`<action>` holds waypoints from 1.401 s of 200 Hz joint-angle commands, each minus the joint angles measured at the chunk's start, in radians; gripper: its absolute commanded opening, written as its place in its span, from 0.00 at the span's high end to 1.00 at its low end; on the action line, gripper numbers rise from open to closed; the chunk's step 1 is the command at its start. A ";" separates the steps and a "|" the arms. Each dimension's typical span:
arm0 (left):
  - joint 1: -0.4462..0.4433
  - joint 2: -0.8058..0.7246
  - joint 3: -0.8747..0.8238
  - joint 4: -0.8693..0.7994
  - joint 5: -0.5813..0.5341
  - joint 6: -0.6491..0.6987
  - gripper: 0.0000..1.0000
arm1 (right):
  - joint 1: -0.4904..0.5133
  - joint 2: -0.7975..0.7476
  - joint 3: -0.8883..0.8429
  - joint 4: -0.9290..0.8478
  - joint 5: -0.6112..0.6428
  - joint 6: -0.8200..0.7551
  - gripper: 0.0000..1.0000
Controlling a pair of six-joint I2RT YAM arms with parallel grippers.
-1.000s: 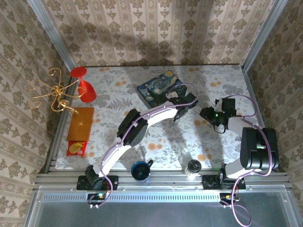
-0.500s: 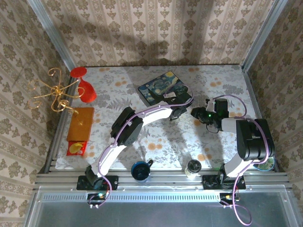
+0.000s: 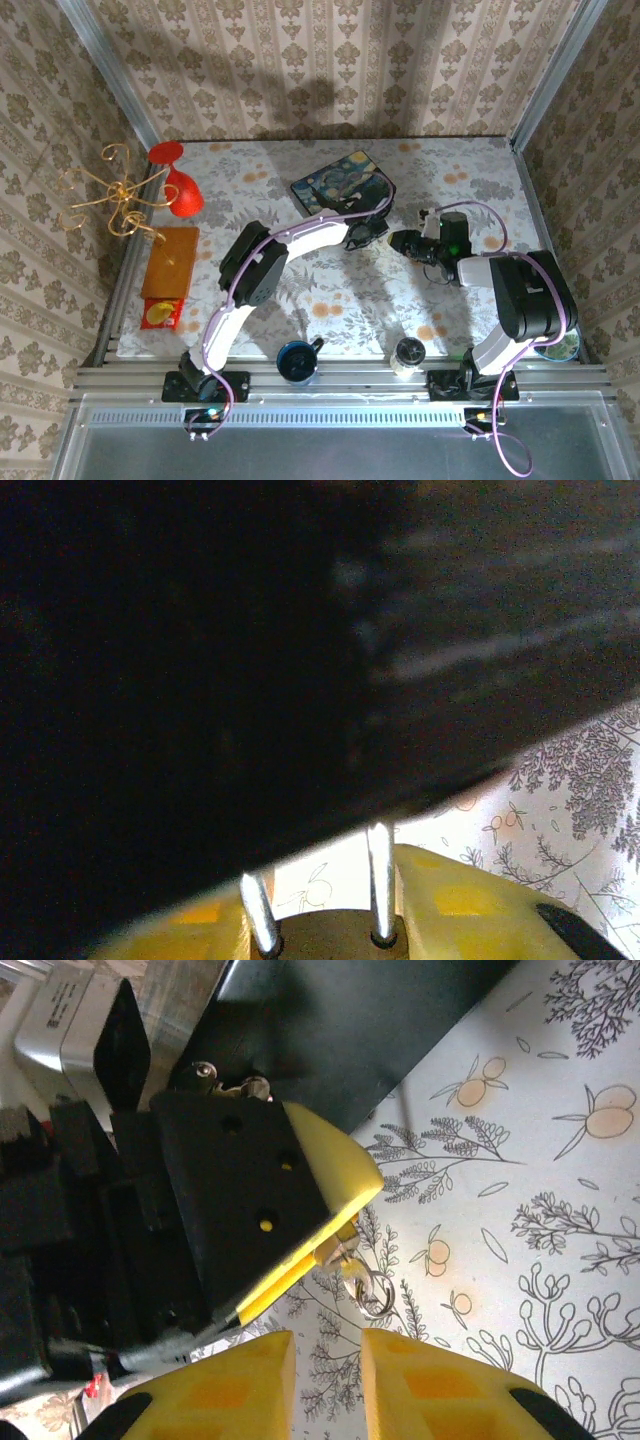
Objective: Unlock the padlock with the key
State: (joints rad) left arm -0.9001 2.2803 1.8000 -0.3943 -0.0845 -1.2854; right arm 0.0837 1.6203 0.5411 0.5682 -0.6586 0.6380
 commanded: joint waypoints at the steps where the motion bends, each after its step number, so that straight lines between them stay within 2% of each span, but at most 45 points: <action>1: 0.013 -0.073 -0.007 0.072 0.064 -0.031 0.78 | 0.004 -0.017 -0.038 0.085 0.020 0.024 0.75; 49: 0.019 -0.108 -0.063 0.125 0.081 -0.040 0.78 | 0.004 0.002 -0.056 0.132 0.002 0.053 0.75; 94: 0.020 -0.123 -0.103 0.168 0.099 -0.055 0.78 | 0.004 0.082 -0.026 0.208 -0.037 0.099 0.76; 166: 0.020 -0.122 -0.115 0.195 0.110 -0.062 0.79 | 0.005 0.112 -0.039 0.284 -0.044 0.112 0.71; 209: 0.020 -0.121 -0.113 0.202 0.114 -0.061 0.79 | 0.007 0.141 -0.010 0.289 -0.054 0.116 0.76; 280: 0.020 -0.111 -0.114 0.216 0.120 -0.067 0.79 | 0.023 0.165 0.000 0.312 -0.064 0.126 0.79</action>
State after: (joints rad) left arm -0.8818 2.2162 1.6878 -0.2523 0.0051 -1.3327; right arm 0.0971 1.7710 0.5152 0.8429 -0.6903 0.7624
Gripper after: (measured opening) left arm 0.308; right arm 0.221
